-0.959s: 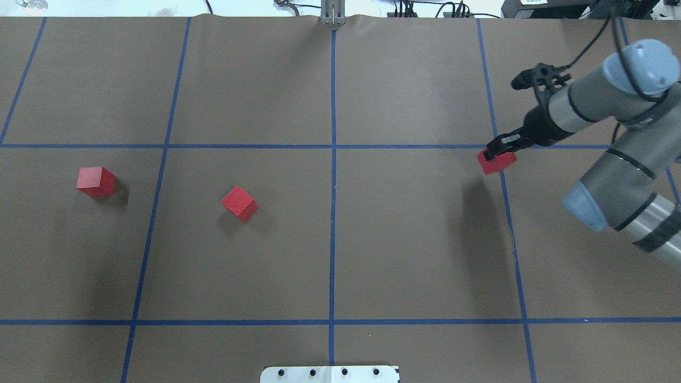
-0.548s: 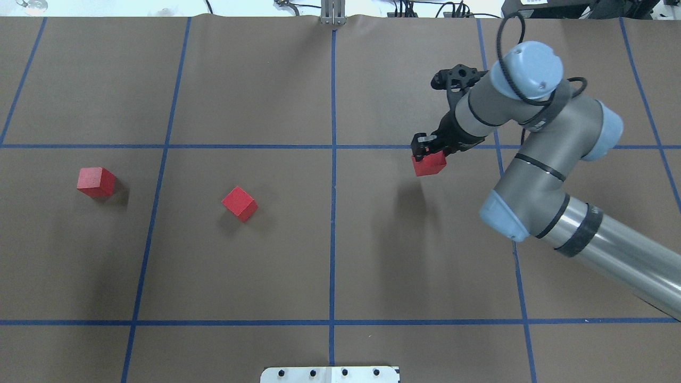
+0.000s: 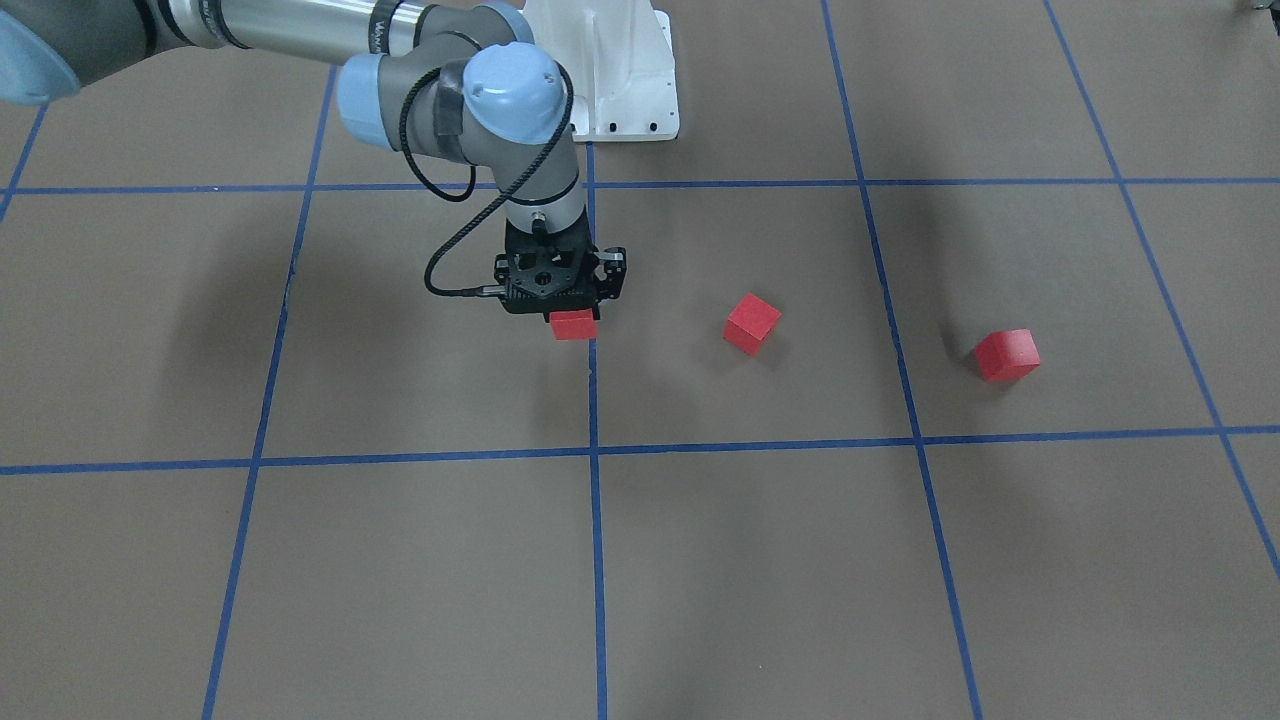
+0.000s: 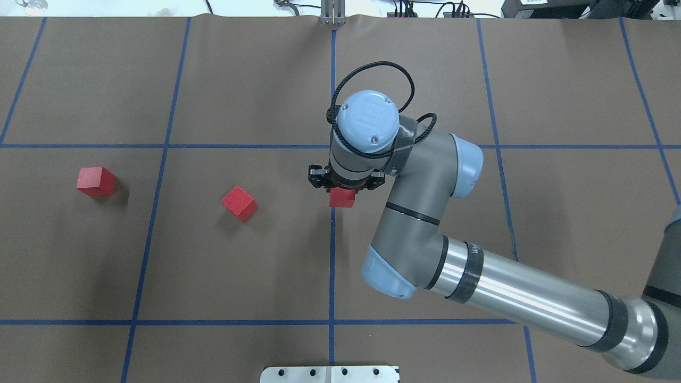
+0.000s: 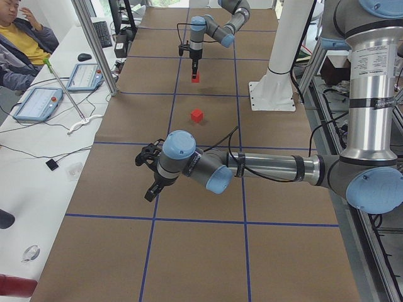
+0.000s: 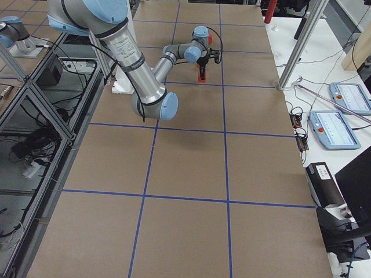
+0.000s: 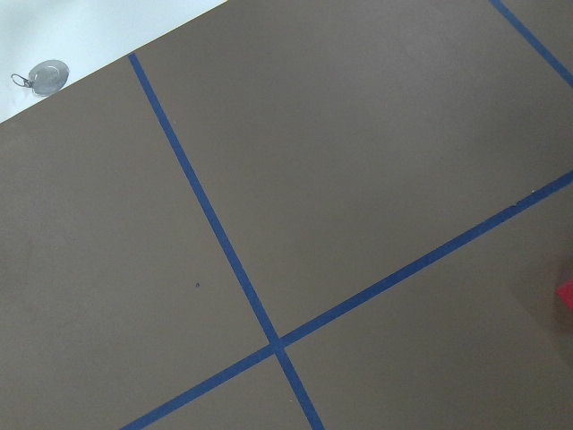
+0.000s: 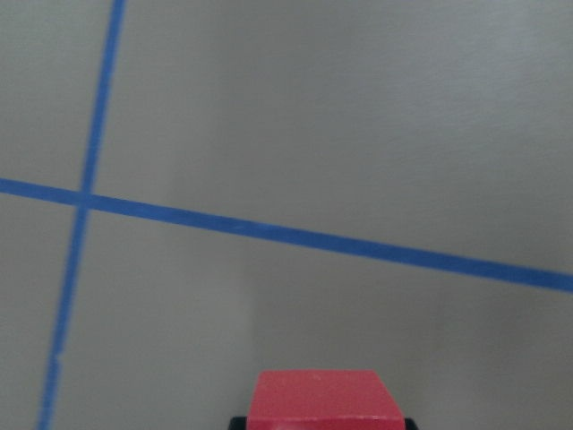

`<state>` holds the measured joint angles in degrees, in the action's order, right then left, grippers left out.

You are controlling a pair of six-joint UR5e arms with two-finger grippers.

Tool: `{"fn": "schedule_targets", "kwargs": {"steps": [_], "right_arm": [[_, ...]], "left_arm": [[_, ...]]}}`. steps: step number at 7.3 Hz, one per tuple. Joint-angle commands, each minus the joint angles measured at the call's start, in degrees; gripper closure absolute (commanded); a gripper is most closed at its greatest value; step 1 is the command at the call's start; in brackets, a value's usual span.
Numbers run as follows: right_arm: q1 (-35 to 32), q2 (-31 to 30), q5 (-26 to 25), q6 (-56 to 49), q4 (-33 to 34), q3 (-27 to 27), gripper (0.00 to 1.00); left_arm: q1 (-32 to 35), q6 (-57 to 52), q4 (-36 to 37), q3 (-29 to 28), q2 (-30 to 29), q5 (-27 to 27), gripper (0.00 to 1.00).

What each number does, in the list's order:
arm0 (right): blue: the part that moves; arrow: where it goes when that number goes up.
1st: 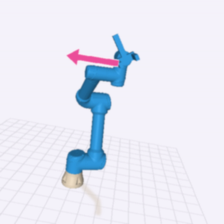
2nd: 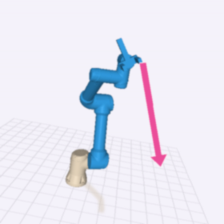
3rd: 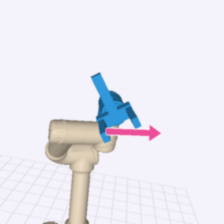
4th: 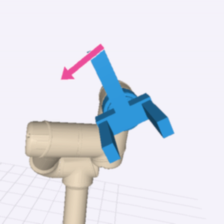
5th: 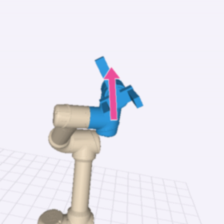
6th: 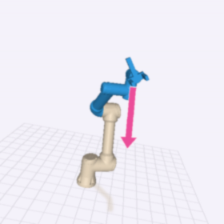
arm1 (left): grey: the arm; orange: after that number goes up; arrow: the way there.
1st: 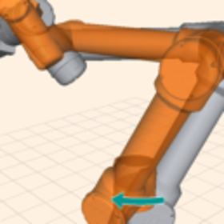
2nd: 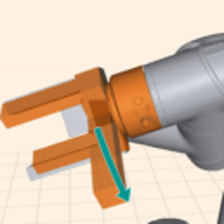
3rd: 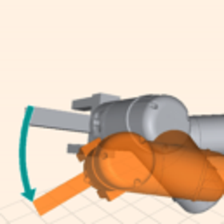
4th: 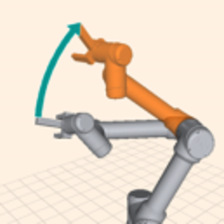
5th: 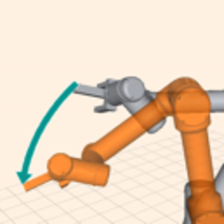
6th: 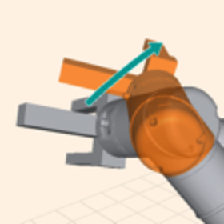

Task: Form red blocks into L shape at center
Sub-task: 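Carry the red cube with the right gripper to the grid center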

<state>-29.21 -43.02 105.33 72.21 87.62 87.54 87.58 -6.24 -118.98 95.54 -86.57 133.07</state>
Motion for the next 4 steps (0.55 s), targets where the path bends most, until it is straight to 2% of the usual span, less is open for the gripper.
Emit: {"fn": "schedule_targets", "kwargs": {"steps": [1,3,4], "right_arm": [[0.91,2.07,-1.36,0.39,0.35,-3.61,0.80],[1.17,1.81,-1.36,-0.05,0.53,-4.05,0.79],[1.43,2.07,-1.18,-0.14,0.88,-5.27,0.75]], "left_arm": [[0.05,0.00,-0.02,0.00,0.00,0.00,0.00],[-0.04,0.00,-0.02,0.00,0.00,0.00,0.00],[-0.04,0.00,0.07,0.00,0.00,0.00,0.00]]}}
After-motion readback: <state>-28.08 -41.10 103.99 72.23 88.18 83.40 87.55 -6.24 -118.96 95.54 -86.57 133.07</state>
